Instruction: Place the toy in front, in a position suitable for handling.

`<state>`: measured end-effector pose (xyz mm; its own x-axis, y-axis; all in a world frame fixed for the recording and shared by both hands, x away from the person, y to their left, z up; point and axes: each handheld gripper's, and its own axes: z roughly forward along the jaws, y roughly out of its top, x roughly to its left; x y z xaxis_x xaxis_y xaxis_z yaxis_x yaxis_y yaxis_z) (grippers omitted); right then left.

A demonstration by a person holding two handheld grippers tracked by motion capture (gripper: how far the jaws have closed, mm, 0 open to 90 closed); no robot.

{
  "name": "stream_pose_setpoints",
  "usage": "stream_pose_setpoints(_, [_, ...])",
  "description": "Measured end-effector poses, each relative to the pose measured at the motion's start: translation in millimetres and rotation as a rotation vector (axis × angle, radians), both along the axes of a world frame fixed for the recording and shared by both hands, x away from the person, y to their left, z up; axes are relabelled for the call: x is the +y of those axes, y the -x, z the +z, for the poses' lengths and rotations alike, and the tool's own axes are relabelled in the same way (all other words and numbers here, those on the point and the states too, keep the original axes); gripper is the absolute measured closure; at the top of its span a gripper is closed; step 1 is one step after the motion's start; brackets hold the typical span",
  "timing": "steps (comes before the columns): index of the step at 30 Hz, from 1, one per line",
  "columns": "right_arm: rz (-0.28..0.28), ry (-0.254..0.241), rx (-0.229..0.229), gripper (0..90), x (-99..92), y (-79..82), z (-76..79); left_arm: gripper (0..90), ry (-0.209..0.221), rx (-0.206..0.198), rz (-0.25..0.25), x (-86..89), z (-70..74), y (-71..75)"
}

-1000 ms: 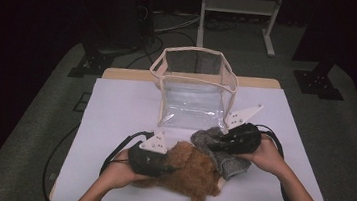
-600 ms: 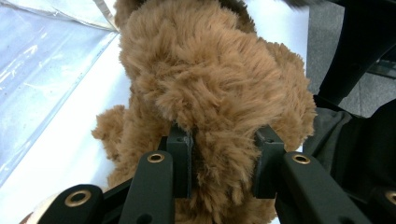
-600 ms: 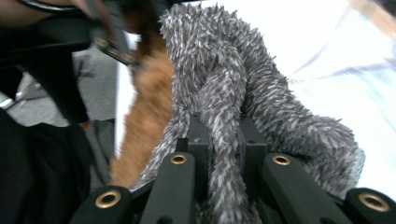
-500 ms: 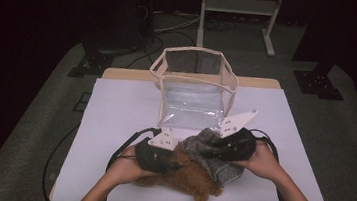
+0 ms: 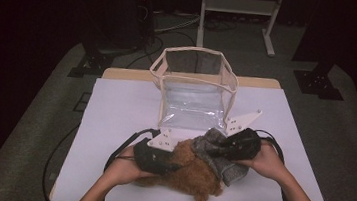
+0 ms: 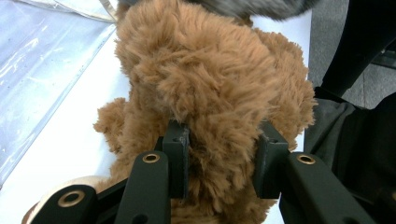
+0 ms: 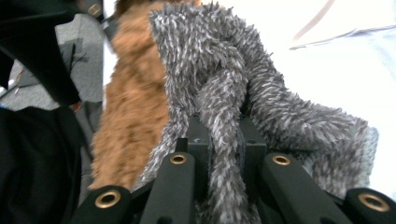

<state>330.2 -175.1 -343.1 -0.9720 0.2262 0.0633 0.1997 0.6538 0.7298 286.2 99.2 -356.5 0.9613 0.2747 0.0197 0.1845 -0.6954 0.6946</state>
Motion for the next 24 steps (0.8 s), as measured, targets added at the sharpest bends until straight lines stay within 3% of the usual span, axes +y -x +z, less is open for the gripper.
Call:
stream_pose_setpoints(3, [-0.025,-0.003,0.018,79.0,-3.1,-11.6,-3.7,64.0,0.014,0.003,0.006,2.2,-0.9,0.6])
stream_pose_setpoints(7, [-0.09,-0.046,0.087,79.0,-22.9,-26.5,-19.4,63.9,0.02,0.011,0.007,3.8,-1.4,0.7])
stream_pose_setpoints(10, [-0.142,-0.058,0.097,79.1,-39.2,-31.0,-23.9,63.8,0.017,0.008,0.004,2.1,-1.2,0.7])
stream_pose_setpoints(12, [-0.148,-0.063,0.082,79.0,-43.1,-28.1,-18.2,63.9,0.012,0.006,0.0,0.6,-0.9,0.3])
stream_pose_setpoints(16, [-0.102,-0.073,0.028,79.0,-31.0,-14.6,2.6,64.7,0.001,-0.009,-0.004,-5.1,1.0,-1.0])
stream_pose_setpoints(21, [0.038,-0.112,-0.036,78.9,8.7,10.2,27.0,64.6,-0.009,-0.004,-0.003,-9.4,2.7,-2.1])
stream_pose_setpoints(24, [0.078,-0.105,-0.045,78.9,28.6,14.3,28.9,63.7,-0.011,-0.005,-0.004,-9.7,2.6,-1.5])
